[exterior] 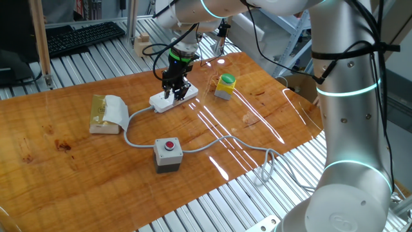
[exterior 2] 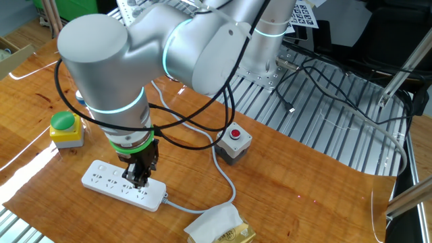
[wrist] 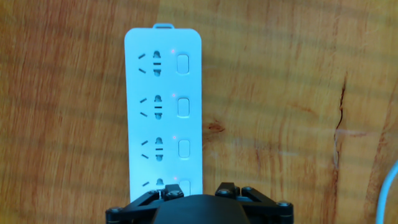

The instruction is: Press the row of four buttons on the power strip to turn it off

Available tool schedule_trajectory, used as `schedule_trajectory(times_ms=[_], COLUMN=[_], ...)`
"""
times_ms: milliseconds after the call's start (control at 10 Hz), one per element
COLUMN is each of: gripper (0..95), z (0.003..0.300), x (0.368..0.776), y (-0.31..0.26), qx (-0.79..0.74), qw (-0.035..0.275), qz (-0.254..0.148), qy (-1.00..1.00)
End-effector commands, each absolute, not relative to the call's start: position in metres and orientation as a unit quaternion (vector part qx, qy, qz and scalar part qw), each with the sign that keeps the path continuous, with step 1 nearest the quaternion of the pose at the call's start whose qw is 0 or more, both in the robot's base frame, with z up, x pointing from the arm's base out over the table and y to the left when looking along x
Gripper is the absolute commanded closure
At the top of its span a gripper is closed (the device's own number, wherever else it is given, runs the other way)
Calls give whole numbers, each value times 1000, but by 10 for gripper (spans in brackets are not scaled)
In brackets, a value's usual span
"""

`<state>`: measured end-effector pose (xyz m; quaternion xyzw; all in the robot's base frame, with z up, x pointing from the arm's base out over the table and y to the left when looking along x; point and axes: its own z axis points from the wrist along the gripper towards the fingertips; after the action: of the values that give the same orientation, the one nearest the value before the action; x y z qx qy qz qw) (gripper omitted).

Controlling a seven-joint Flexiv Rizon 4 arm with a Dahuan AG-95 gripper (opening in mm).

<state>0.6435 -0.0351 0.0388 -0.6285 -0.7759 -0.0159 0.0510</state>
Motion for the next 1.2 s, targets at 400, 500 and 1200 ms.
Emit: schedule_trajectory(times_ms=[400,500,1200], gripper=[570,570,570], z=[40,40,40], x=[643,643,643], y=[-35,-35,-35], qx=[-628,-628,-630], qw=[49,49,47], qz=[-14,-15,-6], qy=[-777,-777,-775])
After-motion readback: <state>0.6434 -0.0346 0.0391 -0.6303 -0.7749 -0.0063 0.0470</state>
